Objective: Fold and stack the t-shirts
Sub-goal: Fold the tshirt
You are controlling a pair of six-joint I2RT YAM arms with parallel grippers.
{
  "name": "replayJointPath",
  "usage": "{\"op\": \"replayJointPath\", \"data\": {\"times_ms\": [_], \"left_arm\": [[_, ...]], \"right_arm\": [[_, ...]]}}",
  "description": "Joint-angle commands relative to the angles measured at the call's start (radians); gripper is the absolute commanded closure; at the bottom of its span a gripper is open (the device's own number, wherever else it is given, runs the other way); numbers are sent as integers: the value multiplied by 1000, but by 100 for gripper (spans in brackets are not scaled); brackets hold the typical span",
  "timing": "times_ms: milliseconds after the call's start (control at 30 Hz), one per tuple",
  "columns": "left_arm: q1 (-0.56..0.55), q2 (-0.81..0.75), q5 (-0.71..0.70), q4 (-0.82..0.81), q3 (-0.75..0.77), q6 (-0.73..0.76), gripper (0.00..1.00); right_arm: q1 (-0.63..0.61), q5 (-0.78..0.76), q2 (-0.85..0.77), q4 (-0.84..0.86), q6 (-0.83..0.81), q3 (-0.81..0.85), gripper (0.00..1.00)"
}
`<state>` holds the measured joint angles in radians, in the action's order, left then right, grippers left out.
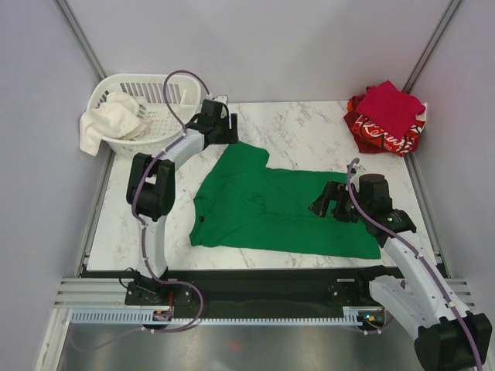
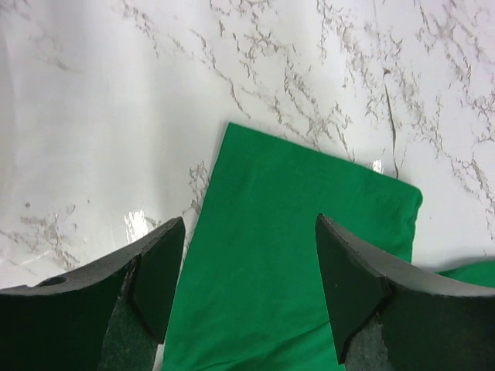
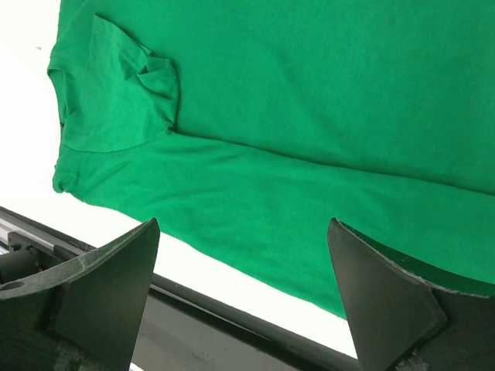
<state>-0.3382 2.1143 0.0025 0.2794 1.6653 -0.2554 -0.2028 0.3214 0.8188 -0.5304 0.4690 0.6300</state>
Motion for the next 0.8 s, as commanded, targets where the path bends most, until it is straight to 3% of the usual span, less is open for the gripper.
{"op": "replayJointPath", "data": {"times_ms": [0,267,533,700,767], "left_arm": [[-2,53,25,-29,68,54,24],[-21,156,1,-13,139,64,24],[-45,303,-119,133,339,87,24],[-47,358,-133,204,395,82,36],[-47,363,-125,216,390,82,49]], "right_arm": [[-1,21,-1,36,-20,-1,2],[0,21,3,41,-18,-3,2],[0,25,3,47,-20,-6,2],[0,22,5,49,-20,-7,2],[0,24,6,49,-20,-7,2]]}}
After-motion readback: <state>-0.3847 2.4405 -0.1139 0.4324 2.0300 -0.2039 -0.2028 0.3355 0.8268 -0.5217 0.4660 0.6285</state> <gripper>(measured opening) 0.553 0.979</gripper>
